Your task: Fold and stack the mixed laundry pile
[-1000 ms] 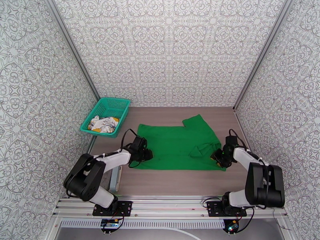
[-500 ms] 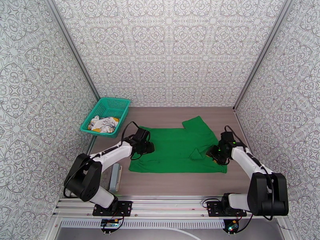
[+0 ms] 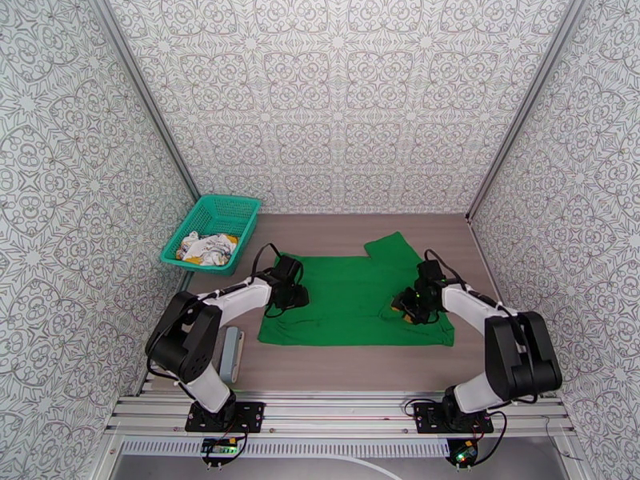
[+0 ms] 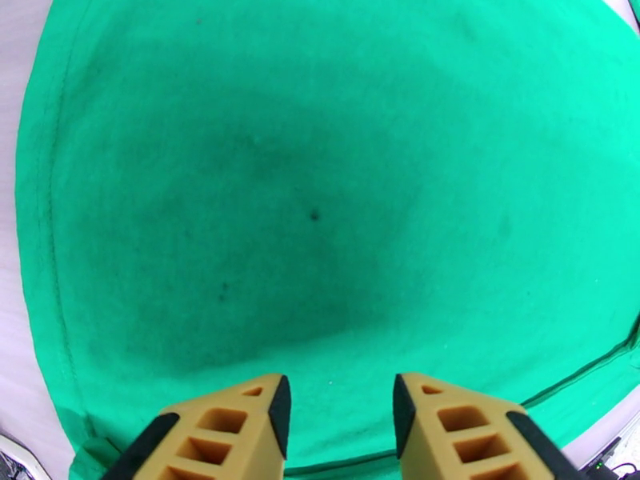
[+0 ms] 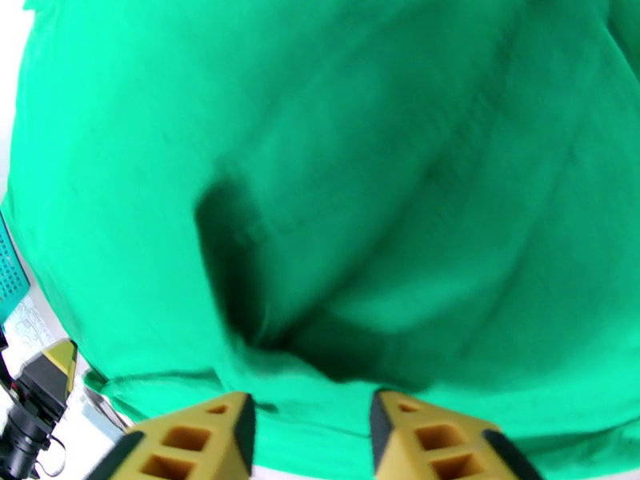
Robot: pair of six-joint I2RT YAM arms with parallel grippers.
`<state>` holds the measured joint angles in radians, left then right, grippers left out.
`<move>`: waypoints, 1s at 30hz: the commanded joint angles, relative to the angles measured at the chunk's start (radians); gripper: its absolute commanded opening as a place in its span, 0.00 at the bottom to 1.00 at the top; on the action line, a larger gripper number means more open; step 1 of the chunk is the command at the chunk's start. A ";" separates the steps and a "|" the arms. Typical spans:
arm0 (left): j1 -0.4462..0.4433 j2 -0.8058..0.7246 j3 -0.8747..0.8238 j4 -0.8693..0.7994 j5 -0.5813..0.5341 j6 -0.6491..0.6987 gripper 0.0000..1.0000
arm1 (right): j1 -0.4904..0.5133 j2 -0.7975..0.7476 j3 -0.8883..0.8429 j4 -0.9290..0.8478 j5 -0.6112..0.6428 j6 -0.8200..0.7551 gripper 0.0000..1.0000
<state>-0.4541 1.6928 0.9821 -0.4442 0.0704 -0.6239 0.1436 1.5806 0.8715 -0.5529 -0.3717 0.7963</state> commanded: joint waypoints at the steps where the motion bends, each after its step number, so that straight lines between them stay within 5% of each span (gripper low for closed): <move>1: 0.015 0.005 -0.002 0.018 0.018 0.021 0.41 | 0.005 0.051 0.065 0.054 -0.010 0.010 0.30; 7: 0.021 -0.002 0.003 0.018 0.023 0.030 0.41 | 0.005 0.123 0.154 0.052 -0.007 -0.005 0.13; 11: 0.040 0.006 0.039 -0.001 0.021 0.059 0.43 | 0.004 0.168 0.248 0.008 0.006 -0.051 0.12; 21: 0.154 0.160 0.378 -0.131 -0.101 0.189 0.60 | -0.045 0.362 0.647 -0.164 0.150 -0.318 0.35; 30: 0.234 0.406 0.648 -0.209 -0.185 0.225 0.61 | -0.077 0.571 0.926 -0.209 0.181 -0.490 0.51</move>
<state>-0.2451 2.0422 1.5673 -0.5865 -0.0719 -0.4343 0.0803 2.1017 1.7081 -0.7109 -0.2264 0.3988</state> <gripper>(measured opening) 0.613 0.502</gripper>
